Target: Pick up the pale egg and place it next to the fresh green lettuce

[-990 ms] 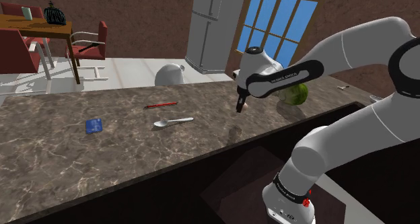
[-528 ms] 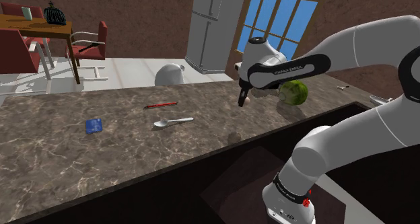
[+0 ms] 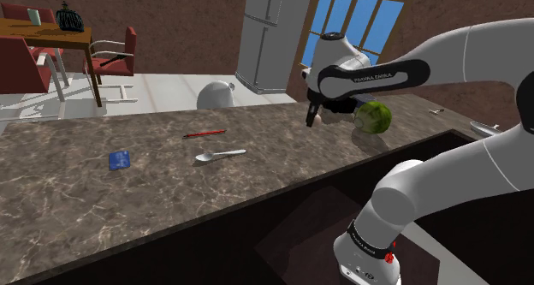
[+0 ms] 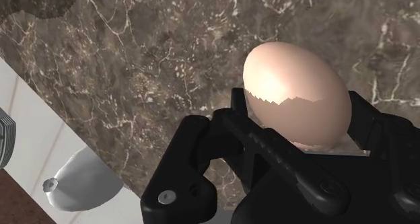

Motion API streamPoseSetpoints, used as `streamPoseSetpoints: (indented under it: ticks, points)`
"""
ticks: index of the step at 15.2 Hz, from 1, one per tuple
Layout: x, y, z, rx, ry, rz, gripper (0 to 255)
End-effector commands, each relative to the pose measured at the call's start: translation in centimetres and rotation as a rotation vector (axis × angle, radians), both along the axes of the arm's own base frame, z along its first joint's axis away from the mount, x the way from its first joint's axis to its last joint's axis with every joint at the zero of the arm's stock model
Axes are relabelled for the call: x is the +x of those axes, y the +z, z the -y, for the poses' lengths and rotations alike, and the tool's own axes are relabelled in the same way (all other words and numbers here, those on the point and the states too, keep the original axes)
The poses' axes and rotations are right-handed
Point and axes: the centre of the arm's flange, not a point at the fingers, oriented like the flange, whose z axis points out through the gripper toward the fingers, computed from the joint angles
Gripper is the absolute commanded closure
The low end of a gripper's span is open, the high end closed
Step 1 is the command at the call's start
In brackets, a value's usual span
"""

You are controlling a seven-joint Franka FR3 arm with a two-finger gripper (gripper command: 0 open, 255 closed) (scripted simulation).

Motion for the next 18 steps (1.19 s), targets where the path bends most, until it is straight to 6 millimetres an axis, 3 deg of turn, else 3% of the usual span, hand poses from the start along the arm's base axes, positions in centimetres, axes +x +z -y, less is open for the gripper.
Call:
streamPoseSetpoints:
  ticks: [1, 18]
  points:
    - [-0.1, 1.1, 0.0, 0.000, 0.000, 0.000, 255]
    - [-0.1, 10.1, 0.0, 0.000, 0.000, 0.000, 255]
